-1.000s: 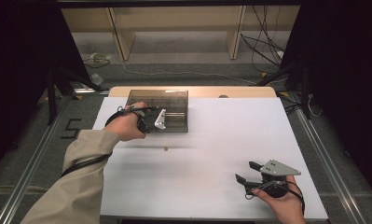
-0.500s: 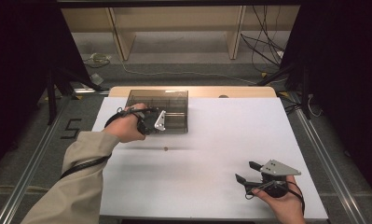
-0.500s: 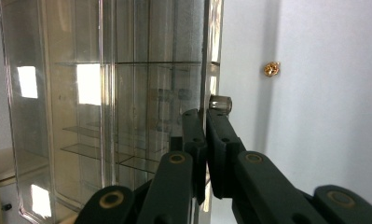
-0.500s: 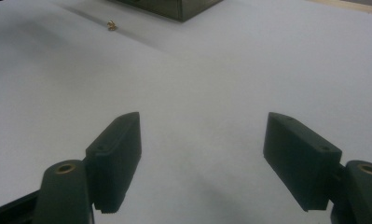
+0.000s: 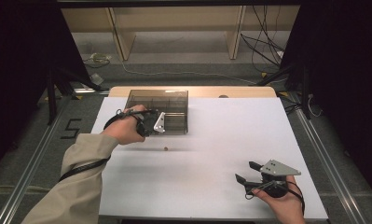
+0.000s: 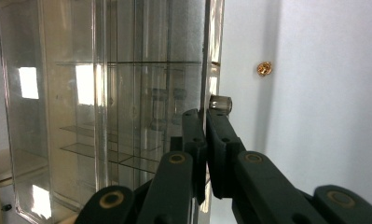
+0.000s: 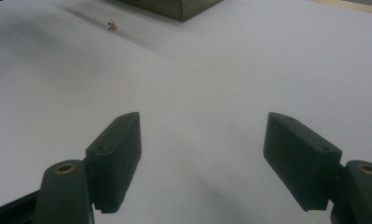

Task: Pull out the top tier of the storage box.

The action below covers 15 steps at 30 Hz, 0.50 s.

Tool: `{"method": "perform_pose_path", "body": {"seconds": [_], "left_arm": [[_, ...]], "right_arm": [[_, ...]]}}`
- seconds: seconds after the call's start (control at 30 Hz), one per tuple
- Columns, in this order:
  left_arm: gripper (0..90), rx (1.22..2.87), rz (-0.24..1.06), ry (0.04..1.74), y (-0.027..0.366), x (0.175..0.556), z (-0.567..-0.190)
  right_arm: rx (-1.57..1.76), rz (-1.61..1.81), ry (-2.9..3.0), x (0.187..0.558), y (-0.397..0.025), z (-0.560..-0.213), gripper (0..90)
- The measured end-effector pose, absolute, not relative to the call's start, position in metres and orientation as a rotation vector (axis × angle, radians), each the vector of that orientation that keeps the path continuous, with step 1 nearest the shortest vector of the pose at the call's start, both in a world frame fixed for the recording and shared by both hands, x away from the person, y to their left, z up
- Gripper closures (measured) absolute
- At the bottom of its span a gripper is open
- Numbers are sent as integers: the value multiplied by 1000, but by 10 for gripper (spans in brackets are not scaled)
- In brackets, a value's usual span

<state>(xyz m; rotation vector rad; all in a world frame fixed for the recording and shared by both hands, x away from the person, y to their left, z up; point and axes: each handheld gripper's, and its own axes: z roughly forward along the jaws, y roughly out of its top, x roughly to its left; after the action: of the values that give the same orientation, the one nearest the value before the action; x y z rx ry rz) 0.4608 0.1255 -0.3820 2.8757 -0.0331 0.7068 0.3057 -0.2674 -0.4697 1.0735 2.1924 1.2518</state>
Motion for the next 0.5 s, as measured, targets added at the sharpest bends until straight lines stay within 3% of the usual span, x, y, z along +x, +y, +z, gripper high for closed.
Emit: {"method": "perform_pose_path", "body": {"seconds": [0.5], "left_arm": [[868,2873,701,-34,126,456,-383]], "right_arm": [[1074,1253,2192,306,-268,-470,284]]}}
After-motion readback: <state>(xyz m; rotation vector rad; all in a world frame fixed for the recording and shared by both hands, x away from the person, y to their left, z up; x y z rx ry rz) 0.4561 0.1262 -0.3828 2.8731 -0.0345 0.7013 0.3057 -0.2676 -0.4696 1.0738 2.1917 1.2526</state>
